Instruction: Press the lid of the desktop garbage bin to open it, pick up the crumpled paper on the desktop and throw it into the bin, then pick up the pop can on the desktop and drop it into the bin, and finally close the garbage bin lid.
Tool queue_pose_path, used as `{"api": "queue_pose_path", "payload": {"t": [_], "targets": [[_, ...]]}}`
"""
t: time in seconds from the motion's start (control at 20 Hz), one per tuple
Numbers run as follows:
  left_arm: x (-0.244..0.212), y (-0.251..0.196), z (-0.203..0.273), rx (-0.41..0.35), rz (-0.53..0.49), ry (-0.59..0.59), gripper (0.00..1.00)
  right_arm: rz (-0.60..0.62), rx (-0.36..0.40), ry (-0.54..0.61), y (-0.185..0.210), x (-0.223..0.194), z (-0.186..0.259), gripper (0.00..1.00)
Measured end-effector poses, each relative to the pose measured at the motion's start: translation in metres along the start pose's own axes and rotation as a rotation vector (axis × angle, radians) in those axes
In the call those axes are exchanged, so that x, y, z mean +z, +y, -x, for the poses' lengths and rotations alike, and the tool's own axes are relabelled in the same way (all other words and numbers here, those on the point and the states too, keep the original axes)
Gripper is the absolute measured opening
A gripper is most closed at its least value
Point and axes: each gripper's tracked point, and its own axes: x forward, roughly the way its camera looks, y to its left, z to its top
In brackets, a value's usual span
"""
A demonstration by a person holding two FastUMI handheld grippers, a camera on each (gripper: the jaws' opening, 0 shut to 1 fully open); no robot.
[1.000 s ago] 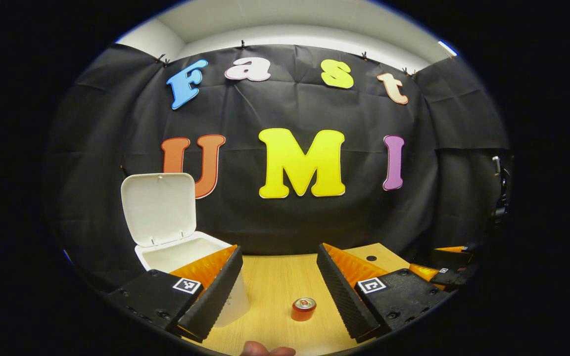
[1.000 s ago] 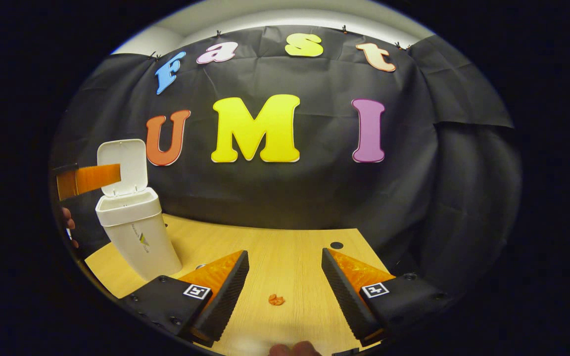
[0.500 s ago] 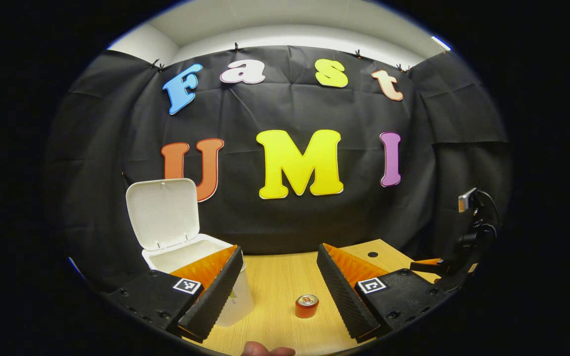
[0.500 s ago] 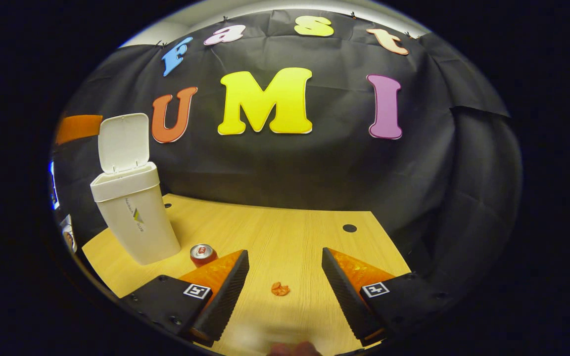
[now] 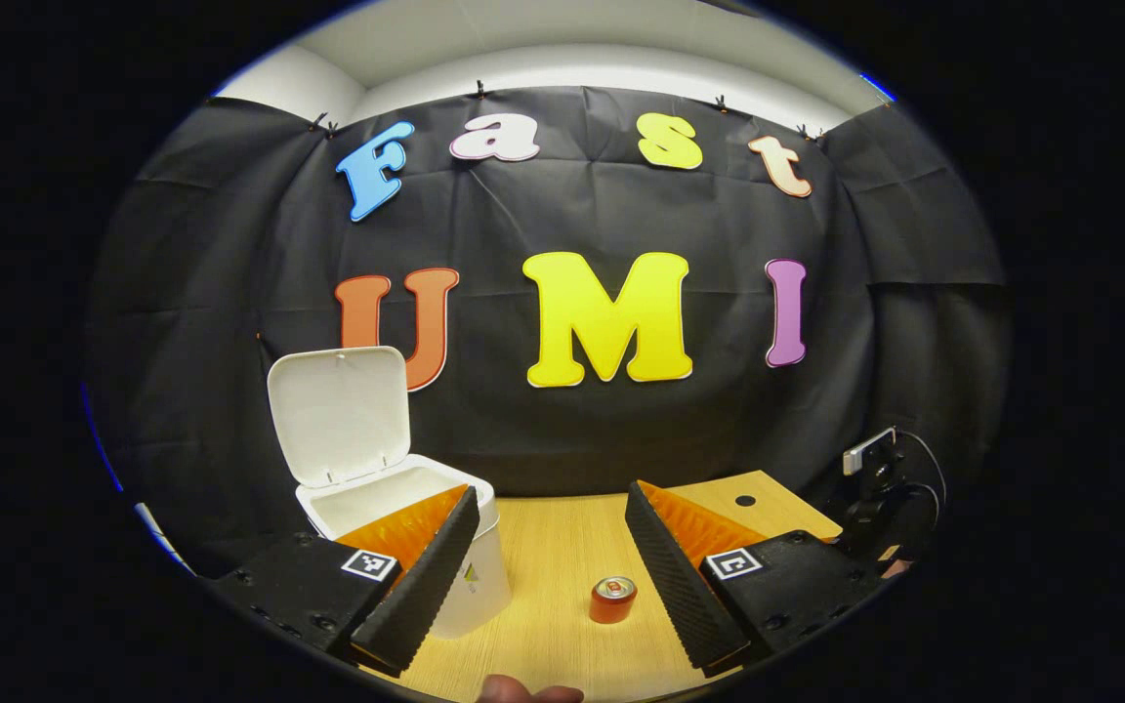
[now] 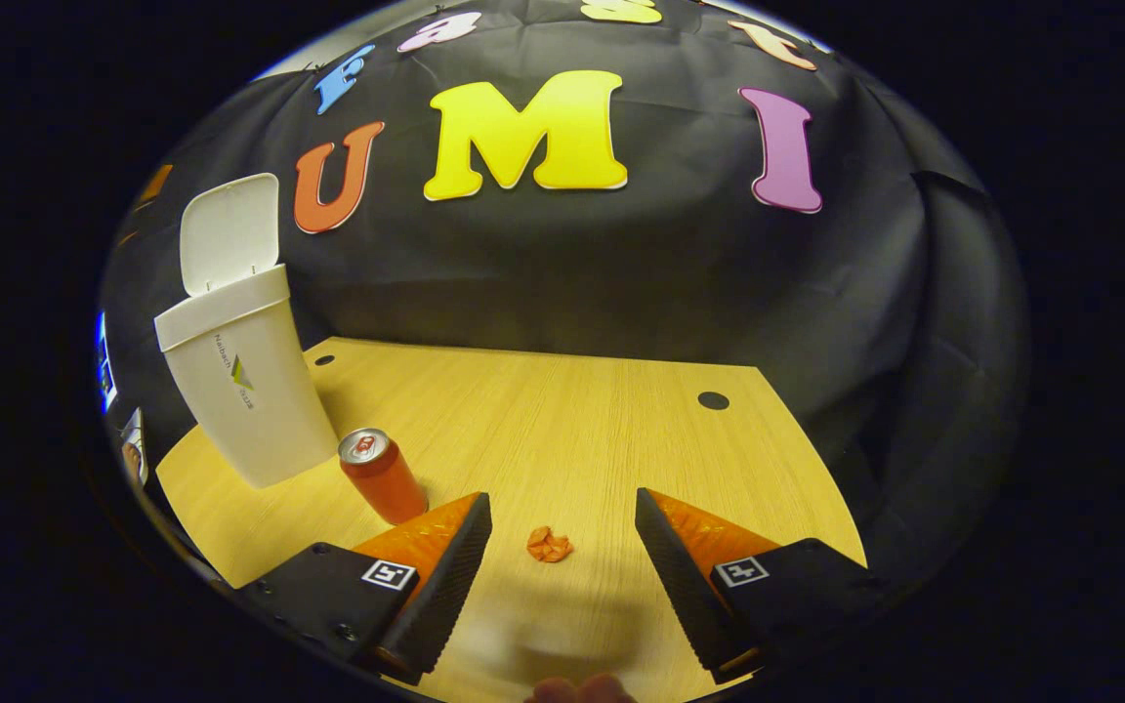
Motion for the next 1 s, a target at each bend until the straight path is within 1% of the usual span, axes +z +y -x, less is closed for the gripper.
{"api": "queue_pose_path", "payload": {"t": [0.35,0.6,0.8,1.0], "targets": [[-0.004,0.008,0.009,0.050,0.021,0.030,0.99,0.010,0.025,0.112,-0.005,-0.037,-0.048,0.95],[-0.005,0.015,0.015,0.084,0.015,0.042,0.99,0.022,0.049,0.177,-0.002,-0.059,-0.076,0.95],[-0.003,0.020,0.018,0.106,0.019,0.040,0.99,0.038,0.065,0.227,0.004,-0.077,-0.085,0.95],[-0.004,0.024,0.019,0.119,0.001,0.046,0.99,0.036,0.074,0.257,0.009,-0.088,-0.094,0.94]]}}
